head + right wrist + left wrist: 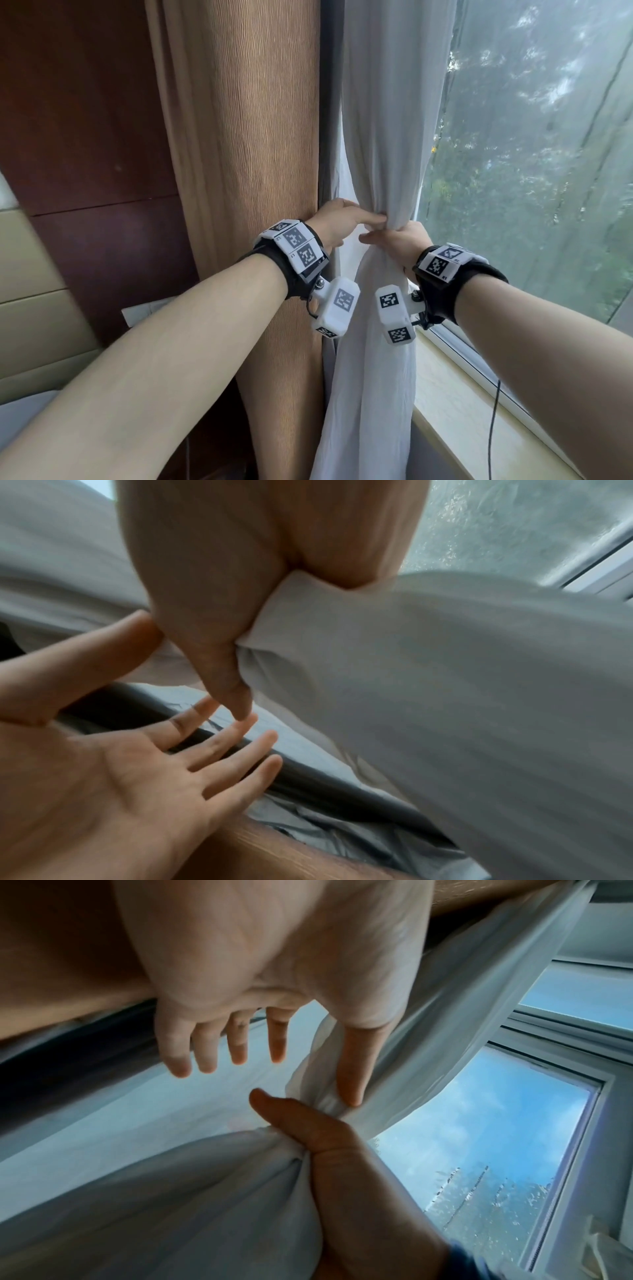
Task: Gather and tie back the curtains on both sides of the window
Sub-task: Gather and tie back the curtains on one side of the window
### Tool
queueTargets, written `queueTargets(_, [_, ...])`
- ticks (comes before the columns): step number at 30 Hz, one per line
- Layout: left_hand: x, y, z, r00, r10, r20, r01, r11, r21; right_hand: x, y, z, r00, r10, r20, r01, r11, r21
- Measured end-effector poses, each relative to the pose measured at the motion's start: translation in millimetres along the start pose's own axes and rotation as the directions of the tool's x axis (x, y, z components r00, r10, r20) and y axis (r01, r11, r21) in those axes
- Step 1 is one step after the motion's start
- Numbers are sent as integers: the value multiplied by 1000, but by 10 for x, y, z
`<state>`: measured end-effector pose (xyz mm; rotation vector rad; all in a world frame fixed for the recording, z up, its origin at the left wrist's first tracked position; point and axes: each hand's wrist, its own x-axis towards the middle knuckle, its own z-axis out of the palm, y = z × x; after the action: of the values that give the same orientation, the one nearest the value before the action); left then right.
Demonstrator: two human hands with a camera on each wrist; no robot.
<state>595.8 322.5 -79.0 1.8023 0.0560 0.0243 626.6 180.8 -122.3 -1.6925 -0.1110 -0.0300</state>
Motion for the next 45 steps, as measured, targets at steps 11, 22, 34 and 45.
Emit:
queueTargets(11, [-34,-85,91,997,-15,76,26,990,-140,-100,88,52,988,-86,127,72,991,113])
queueTargets(22, [-45,-3,55,996,57,-65,-57,998,9,14,94,-25,1000,8,0,-8,1000,-3])
queueTargets(34, [-54,9,88,997,69,-22,-71,992,-105,-57,83,-45,985,-120,124,114,992,53])
queueTargets(45, [-123,47,133,999,-39,34,43,991,-128,-56,102,-85,999,-1,51,-3,997,74])
